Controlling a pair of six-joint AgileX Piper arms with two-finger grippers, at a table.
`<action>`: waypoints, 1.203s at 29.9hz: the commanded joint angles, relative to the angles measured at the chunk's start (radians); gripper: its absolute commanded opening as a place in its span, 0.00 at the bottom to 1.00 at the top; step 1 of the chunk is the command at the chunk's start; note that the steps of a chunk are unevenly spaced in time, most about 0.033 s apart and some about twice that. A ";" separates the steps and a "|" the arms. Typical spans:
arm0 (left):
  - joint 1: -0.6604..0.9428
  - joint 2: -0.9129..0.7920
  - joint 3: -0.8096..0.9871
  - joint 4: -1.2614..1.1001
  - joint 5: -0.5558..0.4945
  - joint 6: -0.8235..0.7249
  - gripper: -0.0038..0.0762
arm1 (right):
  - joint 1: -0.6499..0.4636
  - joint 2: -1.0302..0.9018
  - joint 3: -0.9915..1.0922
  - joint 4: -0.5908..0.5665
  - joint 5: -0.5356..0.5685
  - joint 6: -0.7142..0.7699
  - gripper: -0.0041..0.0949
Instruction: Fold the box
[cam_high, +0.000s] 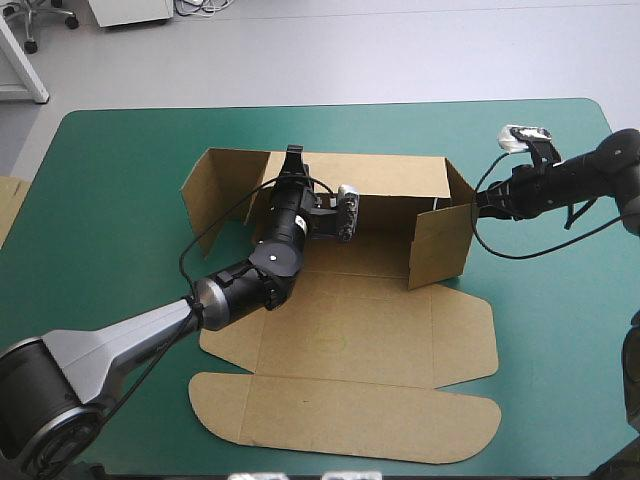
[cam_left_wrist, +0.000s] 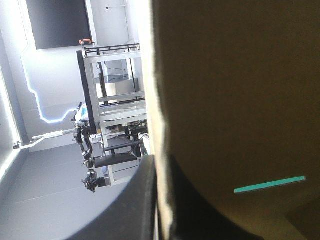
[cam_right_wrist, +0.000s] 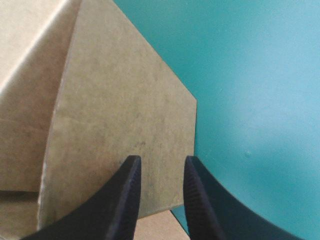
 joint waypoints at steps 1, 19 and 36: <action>-0.003 -0.033 -0.025 0.023 0.016 -0.009 0.04 | 0.000 -0.084 0.012 0.024 -0.039 -0.030 0.32; -0.003 -0.033 -0.025 0.025 0.017 -0.040 0.04 | 0.000 -0.196 0.307 0.205 -0.161 -0.498 0.33; -0.003 -0.033 -0.025 0.028 0.017 -0.059 0.04 | 0.061 -0.196 0.307 0.201 -0.182 -0.557 0.55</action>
